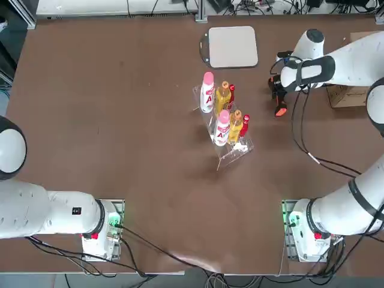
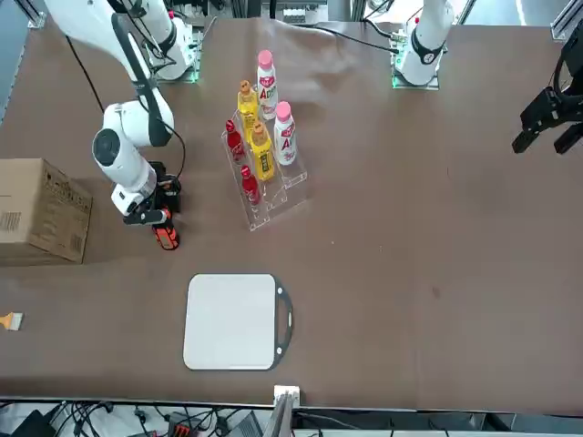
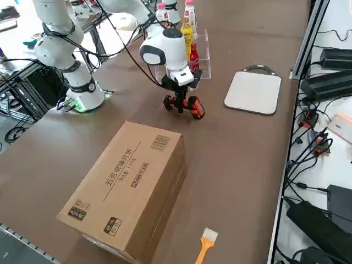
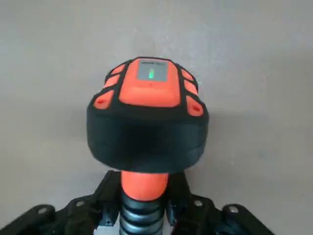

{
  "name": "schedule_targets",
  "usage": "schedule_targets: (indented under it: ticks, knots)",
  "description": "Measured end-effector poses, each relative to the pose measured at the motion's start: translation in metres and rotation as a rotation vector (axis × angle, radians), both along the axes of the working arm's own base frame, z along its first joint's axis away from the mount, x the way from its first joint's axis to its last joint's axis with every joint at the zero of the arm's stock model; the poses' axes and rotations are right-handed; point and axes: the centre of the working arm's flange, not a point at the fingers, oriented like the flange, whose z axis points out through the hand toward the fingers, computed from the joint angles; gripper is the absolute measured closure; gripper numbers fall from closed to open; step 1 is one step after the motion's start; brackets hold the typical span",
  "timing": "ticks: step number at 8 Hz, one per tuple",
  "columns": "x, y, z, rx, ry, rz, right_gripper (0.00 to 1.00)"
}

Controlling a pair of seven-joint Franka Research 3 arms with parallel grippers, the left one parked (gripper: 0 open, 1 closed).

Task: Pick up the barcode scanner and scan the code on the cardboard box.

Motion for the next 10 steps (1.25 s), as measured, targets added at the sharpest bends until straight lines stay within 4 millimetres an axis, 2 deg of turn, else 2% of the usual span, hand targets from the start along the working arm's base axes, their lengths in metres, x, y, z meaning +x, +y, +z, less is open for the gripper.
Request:
schedule_targets:
  ticks: [3,5,6,7,8,9,10]
  knots:
    - [0.002,0.001,0.003,0.001,-0.007,0.004,0.56]
    - [0.007,0.003,0.026,0.004,-0.03,0.007,0.56]
    - [0.01,0.003,0.053,0.006,-0.046,0.008,0.56]
    - [0.013,0.001,0.09,0.007,-0.062,0.003,0.56]
    - [0.015,-0.01,0.128,0.008,-0.075,-0.017,0.56]
    - [0.016,-0.036,0.163,0.004,-0.089,-0.043,0.56]
    - [0.016,-0.074,0.194,-0.002,-0.09,-0.052,0.56]
